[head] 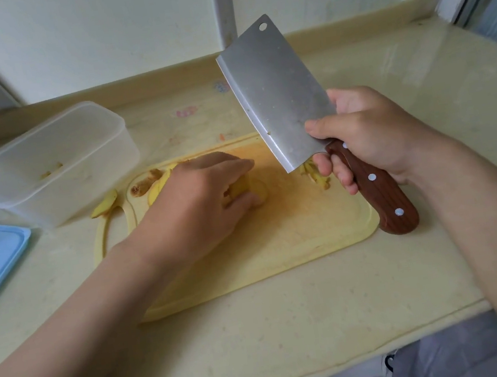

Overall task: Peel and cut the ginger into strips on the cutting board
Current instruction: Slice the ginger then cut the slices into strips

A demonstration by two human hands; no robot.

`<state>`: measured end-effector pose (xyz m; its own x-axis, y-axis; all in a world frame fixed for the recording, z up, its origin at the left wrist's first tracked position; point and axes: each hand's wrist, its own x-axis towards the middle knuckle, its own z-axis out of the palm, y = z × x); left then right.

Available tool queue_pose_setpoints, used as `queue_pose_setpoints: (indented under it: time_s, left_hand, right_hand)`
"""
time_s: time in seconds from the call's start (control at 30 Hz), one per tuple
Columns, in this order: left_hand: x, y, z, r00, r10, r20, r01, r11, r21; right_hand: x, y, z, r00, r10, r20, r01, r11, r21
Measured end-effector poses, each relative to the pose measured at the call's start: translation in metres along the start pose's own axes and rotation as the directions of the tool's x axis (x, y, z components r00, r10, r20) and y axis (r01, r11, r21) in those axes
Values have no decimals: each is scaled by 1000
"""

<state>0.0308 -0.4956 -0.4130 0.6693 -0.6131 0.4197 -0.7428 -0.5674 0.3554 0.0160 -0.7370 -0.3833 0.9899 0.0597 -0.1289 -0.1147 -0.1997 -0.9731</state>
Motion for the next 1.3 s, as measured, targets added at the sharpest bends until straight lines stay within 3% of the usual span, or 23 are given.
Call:
queue_pose_setpoints:
  time_s: [0.23,0.47,0.63,0.77,0.83,1.1,1.3]
  left_hand:
    - [8,-1,-32,995,-18,-94,29,992,124]
    - [19,-16,-20,973,-165,164,88,914,396]
    - [15,0,-18,1000,15,20,-22,918,395]
    - [13,13,-4,974,36,223,-131,893,430]
    - [13,11,0,969,43,244,-143,901,409]
    - [6,17,7,986,164,30,-166,982,94]
    - [3,18,6,954,241,181,-227,969,-91]
  right_hand:
    - [-1,0,0,1000,2,9,-2,1000,-6]
    - [-1,0,0,1000,19,21,-18,999,-41]
    - [0,0,-4,1000,-4,-16,3,999,-46]
    - [0,0,-5,1000,-4,-25,3,1000,-21]
    - [-1,-1,-5,1000,-6,-29,6,1000,-9]
    - [-1,-1,-7,998,-17,-53,17,1000,9]
    - [-1,-1,-7,998,-15,-68,15,1000,-3]
